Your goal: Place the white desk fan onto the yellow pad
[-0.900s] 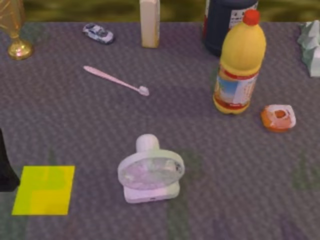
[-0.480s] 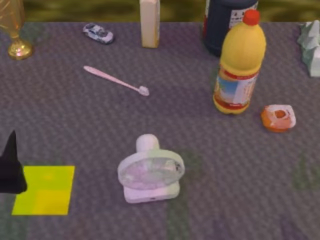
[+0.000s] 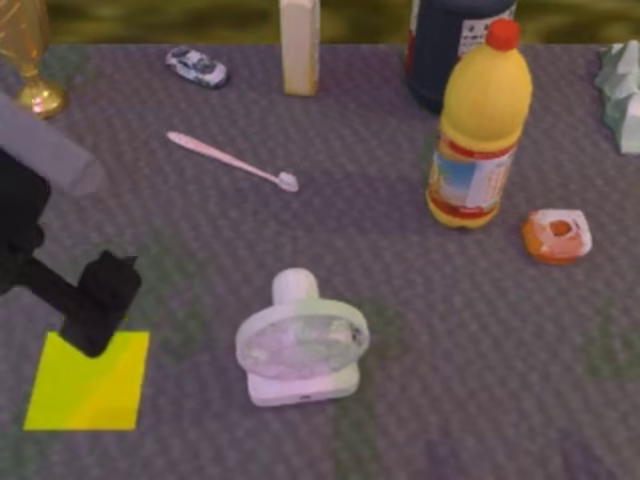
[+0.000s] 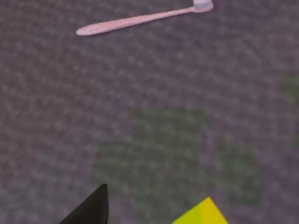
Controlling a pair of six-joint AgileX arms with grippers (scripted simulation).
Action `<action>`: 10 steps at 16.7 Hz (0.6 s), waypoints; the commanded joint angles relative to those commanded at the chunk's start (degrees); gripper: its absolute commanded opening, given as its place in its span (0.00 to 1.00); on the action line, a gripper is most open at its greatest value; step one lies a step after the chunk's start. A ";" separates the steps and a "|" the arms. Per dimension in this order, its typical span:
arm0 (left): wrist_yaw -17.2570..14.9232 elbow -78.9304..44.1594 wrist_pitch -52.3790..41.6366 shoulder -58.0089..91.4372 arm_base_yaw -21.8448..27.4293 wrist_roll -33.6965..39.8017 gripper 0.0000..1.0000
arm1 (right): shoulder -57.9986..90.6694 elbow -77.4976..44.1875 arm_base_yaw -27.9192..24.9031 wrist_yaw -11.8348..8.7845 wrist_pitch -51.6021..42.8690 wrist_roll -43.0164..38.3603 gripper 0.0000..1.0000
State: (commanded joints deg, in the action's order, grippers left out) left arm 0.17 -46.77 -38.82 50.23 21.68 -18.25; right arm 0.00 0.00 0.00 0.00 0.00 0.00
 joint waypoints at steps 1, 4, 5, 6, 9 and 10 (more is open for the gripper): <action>-0.07 -5.79 -3.86 6.18 2.35 -1.85 1.00 | 0.00 0.00 0.00 0.00 0.00 0.00 1.00; -0.24 -22.07 -15.12 23.69 9.11 -7.28 1.00 | 0.00 0.00 0.00 0.00 0.00 0.00 1.00; -0.27 -26.85 -18.74 29.01 11.22 -9.01 1.00 | 0.00 0.00 0.00 0.00 0.00 0.00 1.00; -0.30 -31.22 -22.27 34.00 13.23 -10.67 1.00 | 0.00 0.00 0.00 0.00 0.00 0.00 1.00; -0.30 -41.71 -31.81 46.53 18.43 -15.00 1.00 | 0.00 0.00 0.00 0.00 0.00 0.00 1.00; -0.29 -44.36 -34.47 49.81 19.82 -16.16 1.00 | 0.00 0.00 0.00 0.00 0.00 0.00 1.00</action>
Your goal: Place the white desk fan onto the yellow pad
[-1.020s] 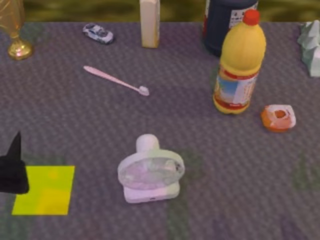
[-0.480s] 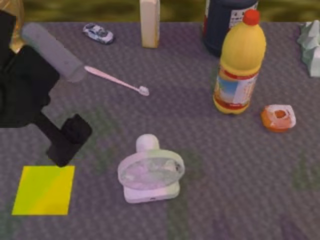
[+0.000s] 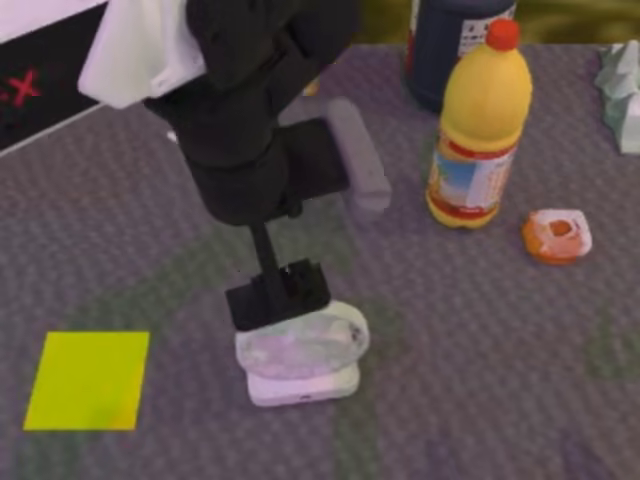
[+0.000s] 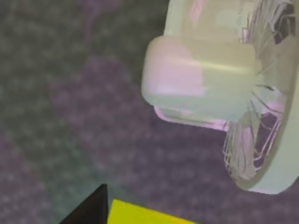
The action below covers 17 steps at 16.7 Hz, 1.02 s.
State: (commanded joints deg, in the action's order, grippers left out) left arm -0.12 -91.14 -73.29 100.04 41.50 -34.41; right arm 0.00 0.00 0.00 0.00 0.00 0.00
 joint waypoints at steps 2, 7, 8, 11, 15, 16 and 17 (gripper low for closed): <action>0.01 -4.18 -4.22 4.92 2.15 -1.79 1.00 | 0.00 0.00 0.00 0.00 0.00 0.00 1.00; 0.02 -6.99 -6.94 7.90 3.50 -2.90 1.00 | 0.00 0.00 0.00 0.00 0.00 0.00 1.00; 0.02 -6.99 -6.94 7.90 3.50 -2.90 1.00 | 0.00 0.00 0.00 0.00 0.00 0.00 1.00; 0.02 -5.83 -5.82 7.79 3.36 -2.96 1.00 | 0.00 0.00 0.00 0.00 0.00 0.00 1.00; 0.02 0.44 0.71 8.02 3.38 -3.00 1.00 | 0.00 0.00 0.00 0.00 0.00 0.00 1.00; 0.02 2.04 2.40 8.09 3.38 -3.00 1.00 | 0.00 0.00 0.00 0.00 0.00 0.00 1.00; 0.02 3.23 3.61 8.17 3.39 -3.01 1.00 | 0.00 0.00 0.00 0.00 0.00 0.00 1.00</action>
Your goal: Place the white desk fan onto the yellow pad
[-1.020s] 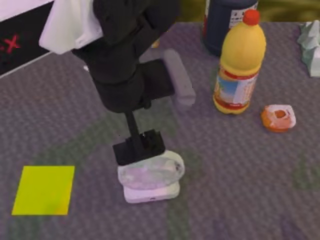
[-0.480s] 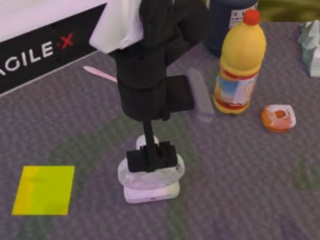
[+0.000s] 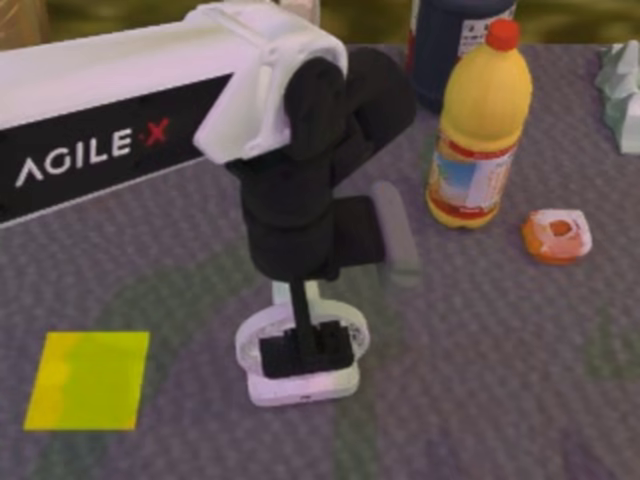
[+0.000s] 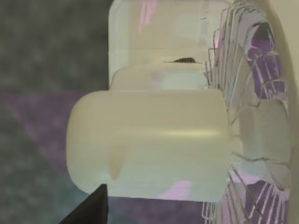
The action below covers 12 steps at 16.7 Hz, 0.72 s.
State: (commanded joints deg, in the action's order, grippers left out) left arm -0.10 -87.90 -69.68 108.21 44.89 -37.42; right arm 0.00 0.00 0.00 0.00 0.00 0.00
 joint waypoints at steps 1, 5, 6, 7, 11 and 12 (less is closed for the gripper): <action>0.00 0.60 0.61 0.06 0.01 -0.01 1.00 | 0.00 0.00 0.00 0.00 0.00 0.00 1.00; 0.00 0.68 0.68 0.07 0.01 -0.01 0.92 | 0.00 0.00 0.00 0.00 0.00 0.00 1.00; 0.00 0.68 0.68 0.07 0.01 -0.01 0.85 | 0.00 0.00 0.00 0.00 0.00 0.00 1.00; 0.00 0.68 0.68 0.07 0.01 -0.01 0.77 | 0.00 0.00 0.00 0.00 0.00 0.00 1.00; 0.00 0.68 0.68 0.07 0.01 -0.01 0.47 | 0.00 0.00 0.00 0.00 0.00 0.00 1.00; 0.00 0.68 0.68 0.07 0.01 -0.01 0.40 | 0.00 0.00 0.00 0.00 0.00 0.00 1.00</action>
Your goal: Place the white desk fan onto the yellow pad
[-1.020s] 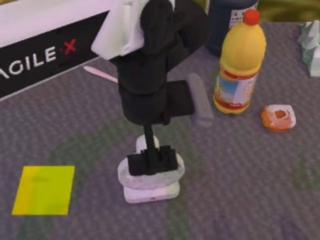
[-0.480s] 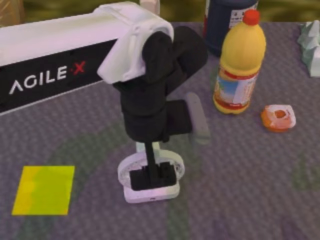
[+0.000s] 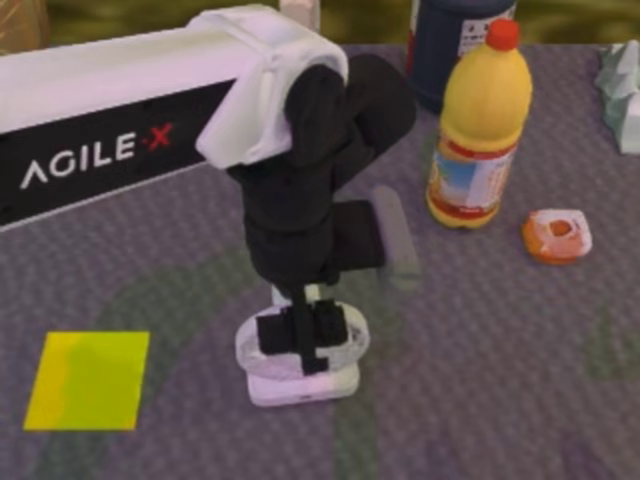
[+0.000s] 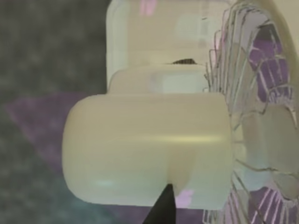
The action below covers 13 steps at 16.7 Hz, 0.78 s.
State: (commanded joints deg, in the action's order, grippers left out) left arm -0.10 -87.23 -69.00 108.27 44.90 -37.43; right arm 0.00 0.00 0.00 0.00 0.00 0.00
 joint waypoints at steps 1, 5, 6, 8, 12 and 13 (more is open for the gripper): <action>0.00 0.00 0.00 0.00 0.00 0.00 0.32 | 0.00 0.00 0.00 0.00 0.00 0.00 1.00; 0.00 0.00 0.00 0.00 0.00 0.00 0.02 | 0.00 0.00 0.00 0.00 0.00 0.00 1.00; 0.00 0.00 0.00 0.00 0.00 0.00 0.00 | 0.00 0.00 0.00 0.00 0.00 0.00 1.00; 0.00 0.00 0.00 0.00 0.00 0.00 0.00 | 0.00 0.00 0.00 0.00 0.00 0.00 1.00; 0.00 0.00 0.00 0.00 0.00 0.00 0.00 | 0.00 0.00 0.00 0.00 0.00 0.00 1.00; 0.00 0.00 0.00 0.00 0.00 0.00 0.00 | 0.00 0.00 0.00 0.00 0.00 0.00 1.00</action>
State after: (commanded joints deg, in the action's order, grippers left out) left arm -0.10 -87.23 -69.00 108.27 44.90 -37.43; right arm 0.00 0.00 0.00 0.00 0.00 0.00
